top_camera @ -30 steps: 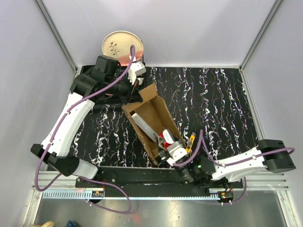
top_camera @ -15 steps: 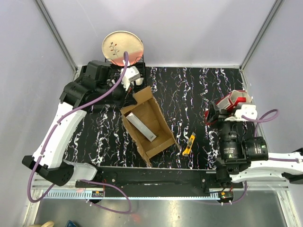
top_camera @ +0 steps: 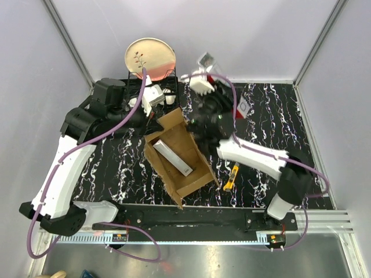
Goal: Unpack the express box
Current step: Place the product at the center of the board.
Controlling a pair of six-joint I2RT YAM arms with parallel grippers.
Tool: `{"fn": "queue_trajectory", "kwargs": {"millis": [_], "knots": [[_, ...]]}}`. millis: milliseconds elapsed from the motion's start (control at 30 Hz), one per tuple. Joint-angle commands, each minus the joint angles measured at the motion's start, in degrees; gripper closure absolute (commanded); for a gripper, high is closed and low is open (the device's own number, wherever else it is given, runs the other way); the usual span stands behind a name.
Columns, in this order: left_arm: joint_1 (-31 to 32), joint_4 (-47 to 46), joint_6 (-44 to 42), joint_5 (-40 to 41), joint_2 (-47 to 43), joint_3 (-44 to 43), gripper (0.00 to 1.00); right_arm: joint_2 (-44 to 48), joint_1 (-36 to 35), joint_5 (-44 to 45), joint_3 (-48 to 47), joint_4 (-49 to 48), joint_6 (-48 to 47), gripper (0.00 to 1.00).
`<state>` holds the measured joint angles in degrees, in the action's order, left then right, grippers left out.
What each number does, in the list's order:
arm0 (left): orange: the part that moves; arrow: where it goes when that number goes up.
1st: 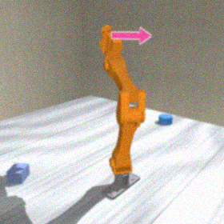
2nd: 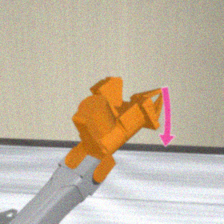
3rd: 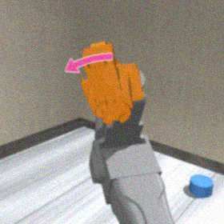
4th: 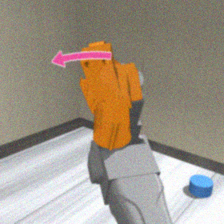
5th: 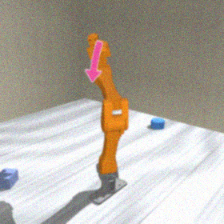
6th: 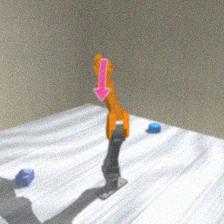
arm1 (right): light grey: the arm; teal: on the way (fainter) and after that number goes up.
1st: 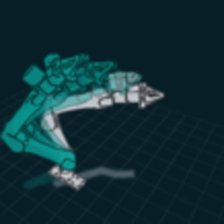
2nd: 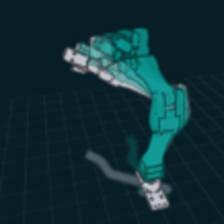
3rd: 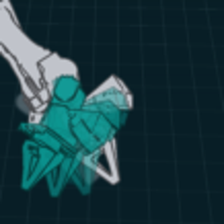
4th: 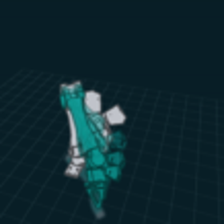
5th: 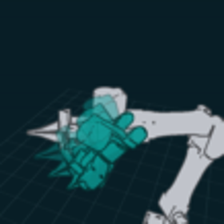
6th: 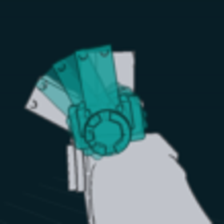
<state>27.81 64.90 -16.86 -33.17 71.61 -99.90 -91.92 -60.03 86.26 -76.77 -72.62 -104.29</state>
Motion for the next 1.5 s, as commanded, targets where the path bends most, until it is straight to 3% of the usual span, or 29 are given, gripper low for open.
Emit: {"fn": "queue_trajectory", "kwargs": {"millis": [0,133,233,367,533,600,667,733,767,800,833,867,933,1033,1067,1133,1167,1233,1267,1367,1467], "knots": [[0.1,-3.8,-1.1,-0.1,-3.8,-2.5,1.00,-6.9,12.2,7.1,-13.2,-18.3,-13.1,1.00],[0.1,-2.2,-2.6,1.4,-5.4,-2.0,1.00,-15.6,23.5,5.3,-18.0,-18.3,-11.8,1.00],[0.1,-1.6,-3.5,2.8,-7.1,-0.4,1.00,-25.0,27.6,6.9,-21.5,-18.3,-12.2,1.00],[0.1,-1.2,-3.6,3.4,-9.6,1.4,1.00,-36.5,30.0,9.8,-32.3,-18.3,-13.7,1.00],[0.1,-1.2,-4.1,4.3,-11.6,3.6,1.00,-38.6,30.2,11.2,-39.7,-18.5,-13.9,1.00],[0.1,-1.9,-3.8,4.4,-11.4,3.6,1.00,-39.4,30.0,7.8,-43.8,-18.3,-12.9,1.00],[0.1,-2.6,-2.9,5.1,-11.0,3.0,1.00,-39.2,28.8,-2.4,-51.5,-15.9,-9.7,1.00],[0.1,-4.5,-1.2,6.5,-11.1,2.9,1.00,-34.9,27.9,-8.9,-55.2,0.1,11.0,1.00],[0.0,-4.8,-1.1,6.6,-11.1,2.8,1.00,-32.4,27.6,-11.4,-58.9,36.7,25.7,1.00],[0.1,-4.8,-1.1,6.9,-11.0,2.6,1.00,-30.4,27.5,-16.7,-64.8,62.7,62.3,0.98],[0.0,-4.7,-1.1,7.1,-11.0,2.4,1.00,-30.8,28.2,-33.0,-73.8,84.4,75.2,0.94],[0.1,-4.6,-1.2,7.6,-10.9,1.8,1.00,-30.7,28.4,-36.9,-82.1,95.2,80.8,0.99],[0.1,-3.8,-2.3,8.4,-10.4,0.7,1.00,-27.3,28.1,-39.9,-80.1,97.5,82.2,1.00],[0.1,-3.5,-2.6,7.8,-9.3,-0.9,1.00,-23.7,28.9,-45.4,-75.7,115.7,91.6,1.00],[0.1,-3.4,-2.5,7.2,-8.9,-1.2,1.00,-23.0,29.9,-47.4,-72.2,126.3,95.2,1.00],[0.1,-3.4,-1.9,5.1,-8.2,-1.4,1.00,-19.6,31.0,-54.9,-65.8,134.9,106.6,1.00],[0.1,-3.3,-1.8,4.4,-8.0,-1.3,1.00,-17.4,31.5,-56.3,-54.6,137.1,109.4,1.00],[0.0,-3.3,-1.6,2.3,-7.8,-0.9,1.00,-8.9,32.3,-61.0,-40.7,135.2,114.1,1.00],[0.2,-3.3,-1.8,1.6,-7.9,-0.6,1.00,-6.2,33.0,-62.0,-29.1,133.5,115.7,1.00],[0.7,-3.1,-2.5,-0.4,-7.8,-0.8,1.00,3.3,36.9,-65.8,-10.7,131.7,120.2,1.00],[1.4,-2.9,-3.6,-1.5,-7.4,-2.0,1.00,8.5,39.5,-66.7,0.2,132.4,123.2,1.00]]}}
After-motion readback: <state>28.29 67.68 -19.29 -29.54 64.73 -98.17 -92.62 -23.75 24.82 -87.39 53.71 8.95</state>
